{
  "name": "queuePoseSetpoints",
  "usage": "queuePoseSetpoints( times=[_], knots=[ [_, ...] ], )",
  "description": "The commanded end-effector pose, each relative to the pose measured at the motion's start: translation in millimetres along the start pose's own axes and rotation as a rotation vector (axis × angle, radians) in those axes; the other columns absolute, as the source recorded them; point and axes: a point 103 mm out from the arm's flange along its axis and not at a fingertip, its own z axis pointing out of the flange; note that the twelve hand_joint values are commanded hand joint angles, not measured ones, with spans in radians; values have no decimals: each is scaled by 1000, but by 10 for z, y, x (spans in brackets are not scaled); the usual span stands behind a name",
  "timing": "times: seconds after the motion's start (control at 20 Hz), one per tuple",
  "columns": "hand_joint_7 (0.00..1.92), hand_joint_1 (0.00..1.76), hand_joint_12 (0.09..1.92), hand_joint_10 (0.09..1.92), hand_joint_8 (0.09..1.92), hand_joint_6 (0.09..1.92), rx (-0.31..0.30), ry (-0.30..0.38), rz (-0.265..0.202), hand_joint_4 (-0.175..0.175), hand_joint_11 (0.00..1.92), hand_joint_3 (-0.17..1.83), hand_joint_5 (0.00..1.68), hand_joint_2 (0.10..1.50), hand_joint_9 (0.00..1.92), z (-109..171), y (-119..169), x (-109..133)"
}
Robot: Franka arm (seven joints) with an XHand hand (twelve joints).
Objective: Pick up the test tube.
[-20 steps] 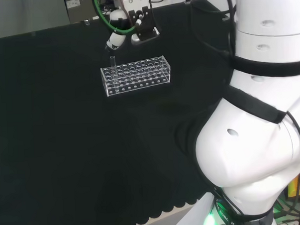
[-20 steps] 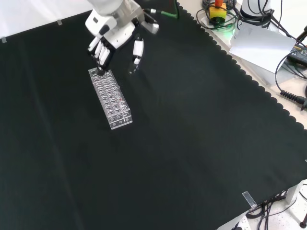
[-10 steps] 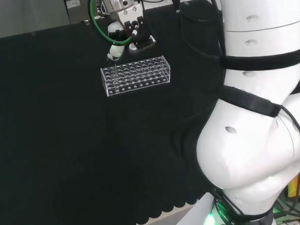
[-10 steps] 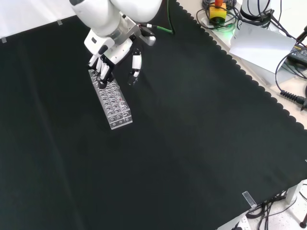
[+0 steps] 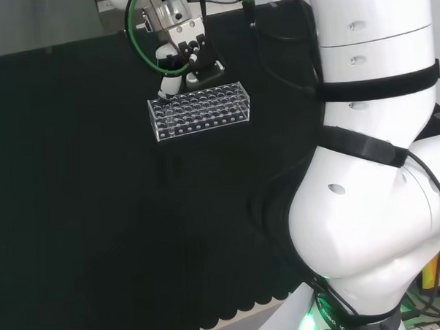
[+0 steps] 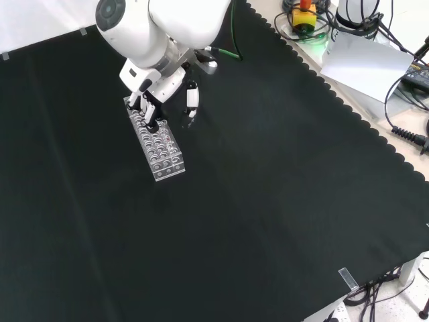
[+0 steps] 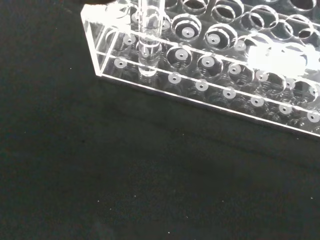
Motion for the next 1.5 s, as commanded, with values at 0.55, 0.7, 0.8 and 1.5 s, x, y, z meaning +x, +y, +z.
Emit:
queuePoseSetpoints(
  times=[0.55, 0.7, 0.8, 1.5],
  knots=[
    [1156, 860, 1403, 657, 690, 735, -3, 34, 8, -140, 409, 561, 787, 769, 917, 120, 250, 174],
    [1185, 880, 1388, 642, 678, 724, -9, 38, 17, -145, 431, 580, 820, 759, 945, 119, 269, 180],
    [1262, 930, 1365, 618, 640, 692, -34, 34, 25, -158, 479, 604, 894, 747, 1002, 116, 313, 202],
    [1664, 1205, 849, 563, 522, 700, -203, 95, 66, -175, 1255, 471, 1211, 783, 1531, -160, 308, 180]
  ],
)
